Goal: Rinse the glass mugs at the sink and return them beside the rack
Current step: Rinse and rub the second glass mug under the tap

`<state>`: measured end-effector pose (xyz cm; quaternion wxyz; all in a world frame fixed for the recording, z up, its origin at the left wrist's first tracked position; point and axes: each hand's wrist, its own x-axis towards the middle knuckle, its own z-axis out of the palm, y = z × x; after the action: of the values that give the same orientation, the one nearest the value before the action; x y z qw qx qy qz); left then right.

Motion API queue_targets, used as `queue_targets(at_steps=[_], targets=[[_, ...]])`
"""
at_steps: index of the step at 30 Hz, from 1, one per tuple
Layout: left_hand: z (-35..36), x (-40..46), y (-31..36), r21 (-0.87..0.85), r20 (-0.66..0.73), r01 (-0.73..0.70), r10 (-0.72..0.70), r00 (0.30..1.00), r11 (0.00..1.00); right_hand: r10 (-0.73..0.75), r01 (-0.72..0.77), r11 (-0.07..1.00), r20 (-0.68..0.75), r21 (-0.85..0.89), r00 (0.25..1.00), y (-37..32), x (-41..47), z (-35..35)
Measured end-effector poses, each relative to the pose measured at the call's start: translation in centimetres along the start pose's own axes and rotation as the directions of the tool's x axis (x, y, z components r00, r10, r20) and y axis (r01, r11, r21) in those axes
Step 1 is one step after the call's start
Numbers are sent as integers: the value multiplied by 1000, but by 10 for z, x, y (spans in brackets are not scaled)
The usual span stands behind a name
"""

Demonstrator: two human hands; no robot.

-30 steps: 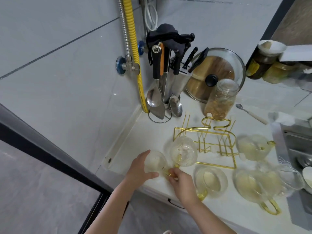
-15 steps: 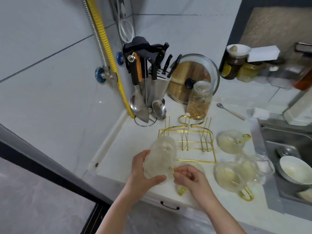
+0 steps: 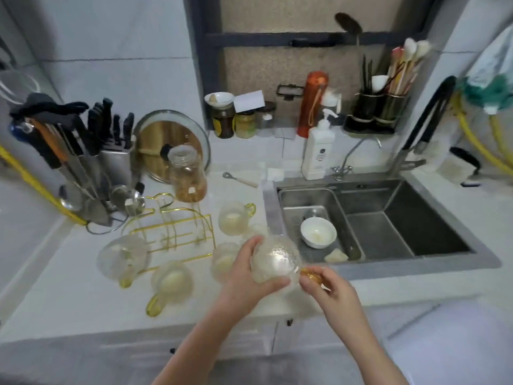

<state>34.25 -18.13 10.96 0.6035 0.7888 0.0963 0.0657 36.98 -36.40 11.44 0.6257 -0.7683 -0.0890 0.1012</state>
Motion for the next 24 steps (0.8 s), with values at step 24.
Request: queue_targets(at_steps=[24], targets=[[325,126,105,-77,580,-29,68,812,997,142,-8,954,-427,300,893,64,35,-315]])
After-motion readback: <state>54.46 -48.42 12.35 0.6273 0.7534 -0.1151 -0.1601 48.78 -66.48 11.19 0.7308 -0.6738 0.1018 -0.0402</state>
